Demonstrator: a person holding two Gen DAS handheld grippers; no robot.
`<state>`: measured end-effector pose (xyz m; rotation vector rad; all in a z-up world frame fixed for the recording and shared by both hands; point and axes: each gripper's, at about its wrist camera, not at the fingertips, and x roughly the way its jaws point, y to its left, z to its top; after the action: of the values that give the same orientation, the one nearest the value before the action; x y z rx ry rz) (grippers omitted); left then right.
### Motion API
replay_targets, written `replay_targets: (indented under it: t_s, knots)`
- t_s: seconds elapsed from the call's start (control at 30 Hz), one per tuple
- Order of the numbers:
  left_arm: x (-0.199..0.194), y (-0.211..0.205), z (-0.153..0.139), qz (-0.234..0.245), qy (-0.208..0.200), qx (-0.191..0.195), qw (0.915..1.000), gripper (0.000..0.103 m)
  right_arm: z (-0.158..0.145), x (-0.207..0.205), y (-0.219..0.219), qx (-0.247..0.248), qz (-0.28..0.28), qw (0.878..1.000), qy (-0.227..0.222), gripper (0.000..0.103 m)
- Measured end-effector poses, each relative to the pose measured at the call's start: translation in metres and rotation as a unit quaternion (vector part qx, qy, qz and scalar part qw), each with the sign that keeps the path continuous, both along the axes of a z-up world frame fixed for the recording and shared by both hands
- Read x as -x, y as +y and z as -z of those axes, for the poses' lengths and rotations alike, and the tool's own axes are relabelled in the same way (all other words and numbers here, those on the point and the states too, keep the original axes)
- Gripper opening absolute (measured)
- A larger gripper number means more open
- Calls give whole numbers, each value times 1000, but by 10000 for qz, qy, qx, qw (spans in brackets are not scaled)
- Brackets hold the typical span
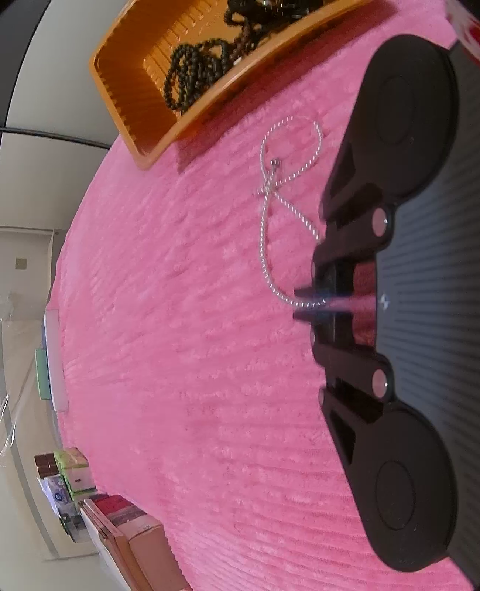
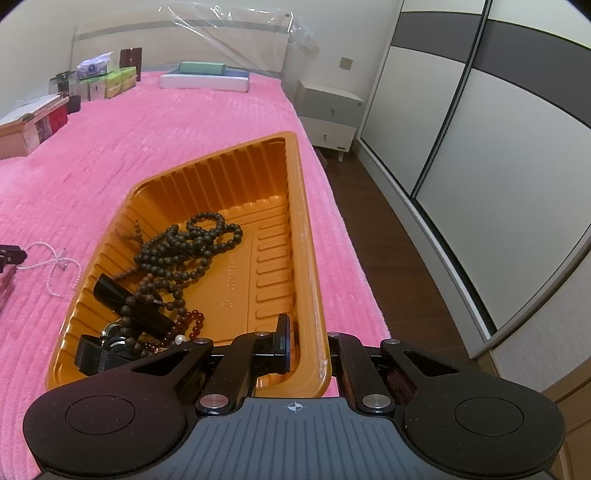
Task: Organize jewelry
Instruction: 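Return the left tool and grasp the white pearl strand, then lift the pearl strand with the left tool and lower it into the tray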
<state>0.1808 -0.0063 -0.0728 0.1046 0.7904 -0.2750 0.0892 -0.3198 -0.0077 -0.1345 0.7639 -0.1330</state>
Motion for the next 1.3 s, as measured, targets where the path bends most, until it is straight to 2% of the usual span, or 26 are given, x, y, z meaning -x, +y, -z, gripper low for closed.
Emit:
replay_targets:
  t_s: [0.2,0.43,0.83,1.3]
  knots:
    - [17,4,-18,67,-223,-89,9997,2,1,-1,2,3,2,10000,-40,6]
    - [33,5,-59,133,-677,-181,9975,2,0,1,3,9,-7,10000,-55,6]
    - [39,-3,-124,475,-1279,-163,9905,2,-5,5,5,9,-30,10000,-85,6]
    - [35,-16,-150,885,-1431,-306,9853,2,-7,5,6,15,-34,10000,-91,6]
